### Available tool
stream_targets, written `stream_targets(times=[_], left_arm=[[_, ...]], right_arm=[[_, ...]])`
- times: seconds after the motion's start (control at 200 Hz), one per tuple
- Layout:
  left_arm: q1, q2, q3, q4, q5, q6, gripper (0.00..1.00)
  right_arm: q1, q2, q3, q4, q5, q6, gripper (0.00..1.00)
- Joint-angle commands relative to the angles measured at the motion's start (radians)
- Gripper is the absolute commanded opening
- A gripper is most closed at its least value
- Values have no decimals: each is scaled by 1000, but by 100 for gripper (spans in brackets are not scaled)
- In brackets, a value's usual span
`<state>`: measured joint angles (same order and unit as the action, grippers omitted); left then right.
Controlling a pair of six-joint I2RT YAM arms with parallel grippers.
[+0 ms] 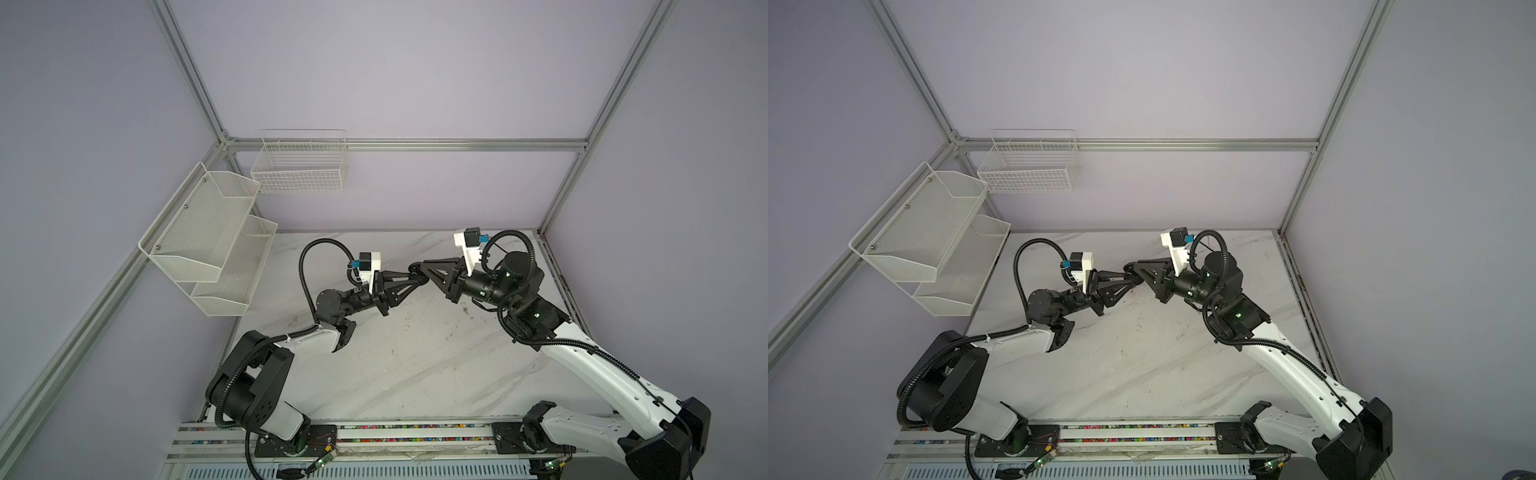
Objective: Insert wireless bluetooth earbuds into charging case
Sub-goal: Insert the wireless bluetooth earbud into the charging case.
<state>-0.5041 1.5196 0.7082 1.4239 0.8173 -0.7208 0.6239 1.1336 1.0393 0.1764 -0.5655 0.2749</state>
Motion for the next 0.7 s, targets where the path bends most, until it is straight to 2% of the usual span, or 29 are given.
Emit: stream_targets(times=[0.0, 0.14, 0.695], left_arm=[[5, -46, 28, 78, -2, 15, 0], [6, -52, 18, 79, -6, 22, 0], [6, -67, 0, 78, -13, 36, 0]], right_arm=[[7, 18, 28, -75, -46, -11, 0], [7, 18, 37, -81, -75, -7, 0], [5, 1, 57, -127, -8, -12, 0]])
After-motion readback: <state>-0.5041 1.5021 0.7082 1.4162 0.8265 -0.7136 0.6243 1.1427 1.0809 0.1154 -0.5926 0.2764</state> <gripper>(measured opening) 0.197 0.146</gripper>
